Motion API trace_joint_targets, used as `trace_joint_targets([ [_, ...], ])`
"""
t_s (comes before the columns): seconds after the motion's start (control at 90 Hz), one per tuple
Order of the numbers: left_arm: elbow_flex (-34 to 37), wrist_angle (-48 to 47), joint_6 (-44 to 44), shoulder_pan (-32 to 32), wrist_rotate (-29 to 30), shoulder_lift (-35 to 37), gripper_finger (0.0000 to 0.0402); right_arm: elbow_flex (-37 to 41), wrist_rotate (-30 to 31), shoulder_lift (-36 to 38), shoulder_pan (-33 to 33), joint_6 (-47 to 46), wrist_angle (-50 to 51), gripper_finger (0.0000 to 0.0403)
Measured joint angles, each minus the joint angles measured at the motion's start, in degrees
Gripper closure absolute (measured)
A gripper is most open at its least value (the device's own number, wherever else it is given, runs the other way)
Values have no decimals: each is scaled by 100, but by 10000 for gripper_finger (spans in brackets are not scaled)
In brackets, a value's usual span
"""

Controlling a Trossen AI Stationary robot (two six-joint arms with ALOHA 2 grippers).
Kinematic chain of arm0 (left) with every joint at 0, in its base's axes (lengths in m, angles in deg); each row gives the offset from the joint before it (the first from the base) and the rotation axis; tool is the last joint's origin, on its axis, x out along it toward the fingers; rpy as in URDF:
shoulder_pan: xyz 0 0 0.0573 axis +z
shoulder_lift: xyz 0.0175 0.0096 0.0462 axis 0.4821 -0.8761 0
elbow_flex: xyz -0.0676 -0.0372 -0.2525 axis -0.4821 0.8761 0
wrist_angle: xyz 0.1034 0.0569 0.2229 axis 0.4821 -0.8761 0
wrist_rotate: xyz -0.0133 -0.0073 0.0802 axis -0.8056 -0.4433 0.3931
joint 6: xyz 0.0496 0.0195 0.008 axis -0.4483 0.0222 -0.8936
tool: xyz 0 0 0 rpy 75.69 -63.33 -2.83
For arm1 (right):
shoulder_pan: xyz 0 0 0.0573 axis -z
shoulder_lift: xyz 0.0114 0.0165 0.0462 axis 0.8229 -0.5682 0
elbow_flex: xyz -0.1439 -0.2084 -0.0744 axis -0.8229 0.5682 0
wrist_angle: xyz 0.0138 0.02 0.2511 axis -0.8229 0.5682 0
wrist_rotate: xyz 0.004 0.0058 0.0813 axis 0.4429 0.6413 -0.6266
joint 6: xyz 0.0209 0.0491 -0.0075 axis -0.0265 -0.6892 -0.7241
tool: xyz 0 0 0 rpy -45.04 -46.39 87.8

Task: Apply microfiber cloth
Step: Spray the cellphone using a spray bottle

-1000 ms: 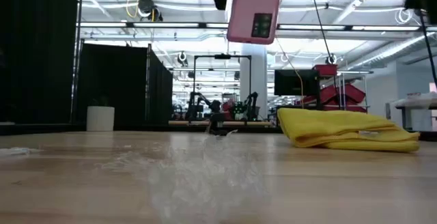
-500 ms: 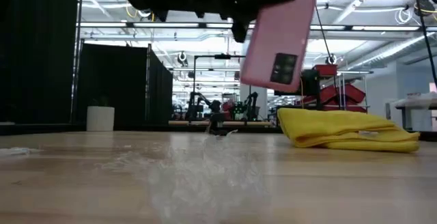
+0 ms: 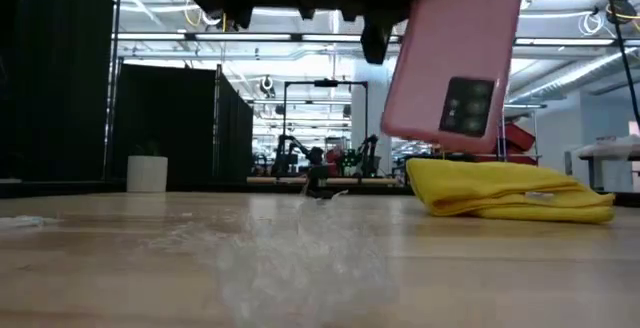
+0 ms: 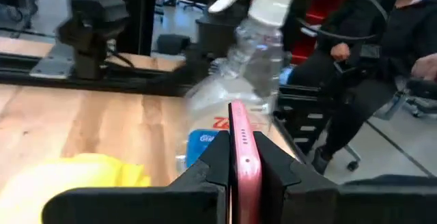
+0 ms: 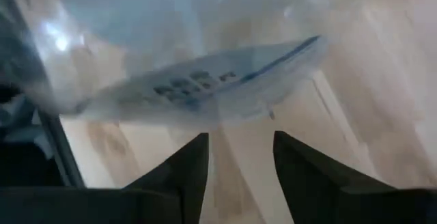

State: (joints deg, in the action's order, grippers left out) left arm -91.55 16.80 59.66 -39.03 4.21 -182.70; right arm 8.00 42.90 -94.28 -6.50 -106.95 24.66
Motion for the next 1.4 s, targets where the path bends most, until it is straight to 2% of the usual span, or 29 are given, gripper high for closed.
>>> trace_joint_targets([
  [0.389,-6,-5,40,-166,248,5,389,-2,124,-497,1080,1497,-1324,258],
  [0.789,-4,-83,33,-180,606,5,388,-2,56,-584,1688,1988,-2000,258],
  [0.856,-4,-235,33,-169,606,46,388,-2,25,-489,1684,2050,-1955,258],
  [0.933,5,-529,4,-175,603,206,388,-2,-302,-260,1684,2128,-1955,258],
  [1.022,5,-1061,-166,-177,649,535,388,-4,-706,160,1679,2097,-1897,258],
  [1.1,5,-1457,-369,-170,728,848,388,-5,-755,553,1590,2013,-1883,258],
  [1.2,5,-2065,-616,-171,996,1320,388,-8,-560,812,1441,2027,-1899,258],
  [1.4,3,-2661,-937,-191,1495,1986,388,-6,734,828,1517,3046,-2114,255],
])
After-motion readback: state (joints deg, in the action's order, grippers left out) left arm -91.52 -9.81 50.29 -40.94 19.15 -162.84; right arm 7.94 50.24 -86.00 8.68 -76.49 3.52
